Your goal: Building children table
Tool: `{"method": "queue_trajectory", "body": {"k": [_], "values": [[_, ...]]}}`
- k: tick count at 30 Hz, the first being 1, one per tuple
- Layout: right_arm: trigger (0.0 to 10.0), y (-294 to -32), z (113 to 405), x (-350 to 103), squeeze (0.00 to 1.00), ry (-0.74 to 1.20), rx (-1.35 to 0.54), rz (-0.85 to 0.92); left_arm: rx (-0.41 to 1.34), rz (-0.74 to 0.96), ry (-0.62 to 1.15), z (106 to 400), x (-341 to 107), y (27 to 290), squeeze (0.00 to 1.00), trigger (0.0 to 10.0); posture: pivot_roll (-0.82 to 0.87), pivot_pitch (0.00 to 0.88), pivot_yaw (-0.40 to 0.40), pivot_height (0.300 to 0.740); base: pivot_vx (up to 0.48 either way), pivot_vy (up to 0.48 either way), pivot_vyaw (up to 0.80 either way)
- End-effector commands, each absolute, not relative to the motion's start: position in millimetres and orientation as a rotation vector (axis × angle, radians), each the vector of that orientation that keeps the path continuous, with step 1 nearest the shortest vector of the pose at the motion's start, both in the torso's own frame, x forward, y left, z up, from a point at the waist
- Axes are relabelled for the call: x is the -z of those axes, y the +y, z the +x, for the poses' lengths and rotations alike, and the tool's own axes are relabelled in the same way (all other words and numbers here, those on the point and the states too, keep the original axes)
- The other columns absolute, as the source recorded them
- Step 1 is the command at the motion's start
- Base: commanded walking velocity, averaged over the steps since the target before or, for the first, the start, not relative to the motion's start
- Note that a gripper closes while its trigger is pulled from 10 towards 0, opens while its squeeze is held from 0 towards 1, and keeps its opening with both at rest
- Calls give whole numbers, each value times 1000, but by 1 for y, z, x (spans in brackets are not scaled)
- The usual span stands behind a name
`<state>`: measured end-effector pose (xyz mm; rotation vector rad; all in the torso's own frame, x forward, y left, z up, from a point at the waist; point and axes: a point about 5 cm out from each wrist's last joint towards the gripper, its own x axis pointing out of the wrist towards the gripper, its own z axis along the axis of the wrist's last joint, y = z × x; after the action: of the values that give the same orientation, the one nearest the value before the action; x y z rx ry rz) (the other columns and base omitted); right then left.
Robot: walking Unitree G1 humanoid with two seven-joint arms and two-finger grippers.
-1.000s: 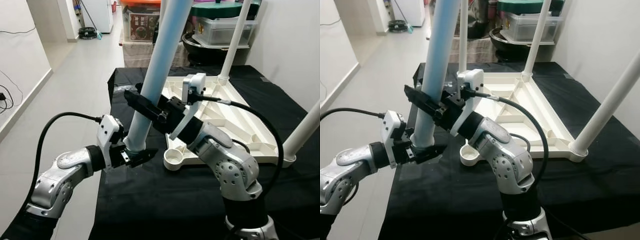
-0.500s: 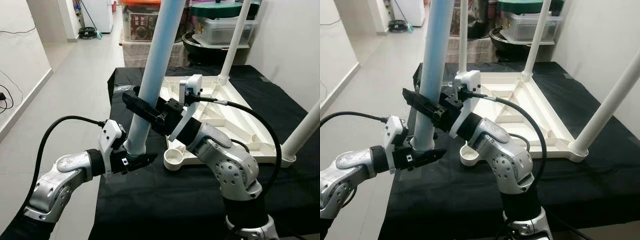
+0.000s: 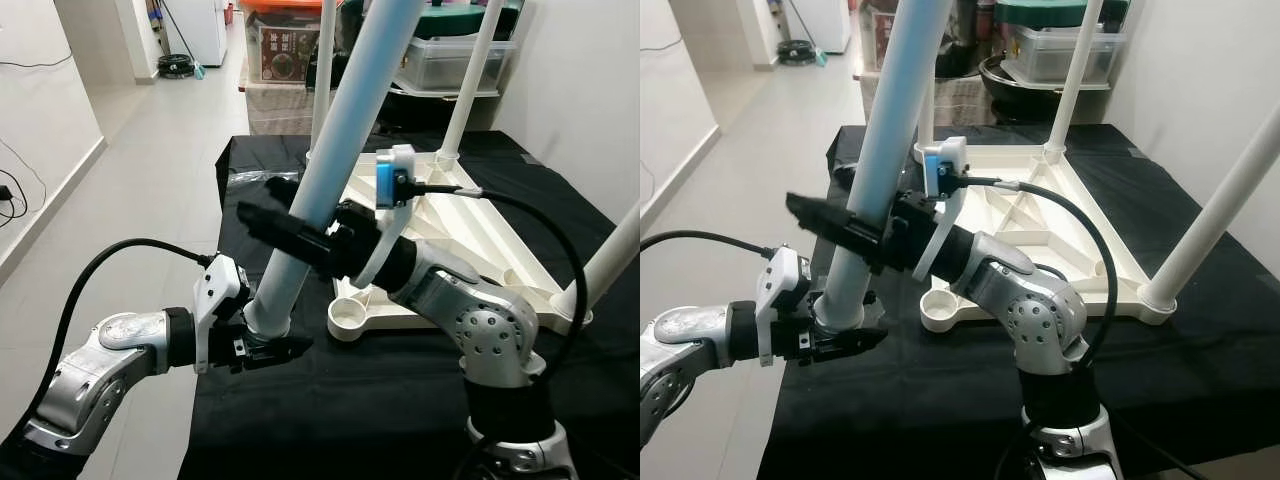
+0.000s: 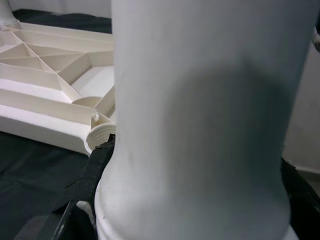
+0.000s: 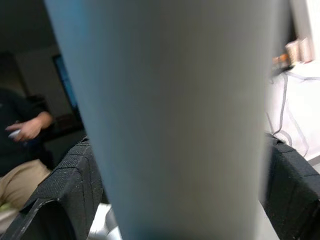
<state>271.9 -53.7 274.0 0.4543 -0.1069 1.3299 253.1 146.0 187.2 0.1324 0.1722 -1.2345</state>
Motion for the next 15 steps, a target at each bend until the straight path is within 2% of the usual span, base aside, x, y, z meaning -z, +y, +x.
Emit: {"method": "queue_trajectory", "body": {"k": [1,3,4,11,13,14,15], "values": [[6471,-49,263,-268,0,-75,-1389,437,1263,143,188,250,-186,146,0,0,79,0,-47,740,0,0,0],[6471,-48,261,-267,0,-72,-1401,427,1267,143,192,249,-186,146,0,0,79,0,-47,740,0,0,0],[0,-46,259,-266,0,-75,-1404,426,1272,140,197,248,-185,146,0,0,78,0,-46,740,0,0,0],[0,-49,267,-266,0,-115,-1309,427,1293,127,202,245,-183,143,0,0,75,0,-44,740,0,0,0],[0,-50,271,-269,0,-140,-1272,424,1331,126,197,242,-183,142,0,2314,69,0,-41,740,0,0,0],[0,-50,271,-269,0,-140,-1272,424,1331,126,197,242,-183,142,0,2314,69,0,-41,740,0,0,0],[0,-51,273,-270,0,-149,-1258,424,1340,121,194,241,-183,141,0,3608,69,0,-40,740,0,0,0]]}}
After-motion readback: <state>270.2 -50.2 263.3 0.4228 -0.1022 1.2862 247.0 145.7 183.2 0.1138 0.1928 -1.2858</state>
